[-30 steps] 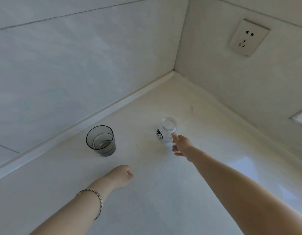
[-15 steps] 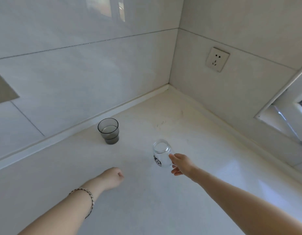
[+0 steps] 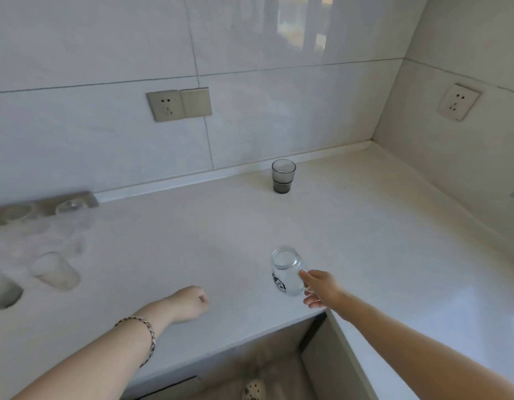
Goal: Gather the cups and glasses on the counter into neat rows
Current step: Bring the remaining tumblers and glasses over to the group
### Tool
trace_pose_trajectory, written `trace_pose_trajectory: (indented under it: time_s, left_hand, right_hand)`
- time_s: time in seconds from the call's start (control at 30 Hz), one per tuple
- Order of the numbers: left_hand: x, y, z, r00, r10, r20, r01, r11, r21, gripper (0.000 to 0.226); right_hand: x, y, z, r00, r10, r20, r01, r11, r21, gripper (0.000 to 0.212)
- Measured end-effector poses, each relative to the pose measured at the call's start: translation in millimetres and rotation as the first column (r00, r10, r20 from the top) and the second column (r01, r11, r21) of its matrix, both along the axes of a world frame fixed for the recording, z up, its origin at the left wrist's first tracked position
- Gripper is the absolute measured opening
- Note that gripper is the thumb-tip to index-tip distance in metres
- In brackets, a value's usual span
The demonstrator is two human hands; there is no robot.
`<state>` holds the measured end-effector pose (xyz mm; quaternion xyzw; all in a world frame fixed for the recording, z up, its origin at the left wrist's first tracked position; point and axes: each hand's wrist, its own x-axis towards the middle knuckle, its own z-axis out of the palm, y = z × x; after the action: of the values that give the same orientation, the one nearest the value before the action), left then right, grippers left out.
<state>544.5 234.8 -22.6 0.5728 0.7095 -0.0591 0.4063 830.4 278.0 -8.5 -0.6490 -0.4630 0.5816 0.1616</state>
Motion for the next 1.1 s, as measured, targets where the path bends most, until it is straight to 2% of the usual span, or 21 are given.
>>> trace_pose_trajectory:
  time_s: [0.2,0.4,0.5,0.6,0.8,1.1]
  left_hand:
    - [-89,-93,-2,0.984,0.177,0.004,-0.176,0.983,-0.054,0.019]
    - [-200,-169,-5,0.935,0.355,0.003,-0.354,0.933,-0.061,0.008]
    - [-267,-203,-9,0.91,0.413,0.015,-0.411,0.908,-0.084,0.018]
    - [-326,-221,-11,0.891,0.454,0.007,-0.452,0.888,-0.079,0.008]
    - [-440,-242,-21,0.867,0.497,0.002,-0.496,0.866,-0.06,0.011]
    - [-500,-248,-41,0.863,0.503,0.044,-0.494,0.859,-0.13,0.018]
  right_hand:
    - [-104,-48,-10,0.987,0.15,-0.05,-0.152,0.987,-0.044,0.036]
    - [-235,-87,-19,0.939,0.338,-0.064,-0.342,0.938,-0.056,0.036]
    - [-314,-104,-21,0.908,0.409,-0.089,-0.415,0.908,-0.066,0.036]
    - [-379,-118,-25,0.896,0.429,-0.119,-0.438,0.896,-0.068,0.036]
    - [-510,-142,-42,0.904,0.382,-0.192,-0.414,0.893,-0.174,0.036]
    - [-611,-154,-66,0.923,0.339,-0.182,-0.375,0.896,-0.236,0.029]
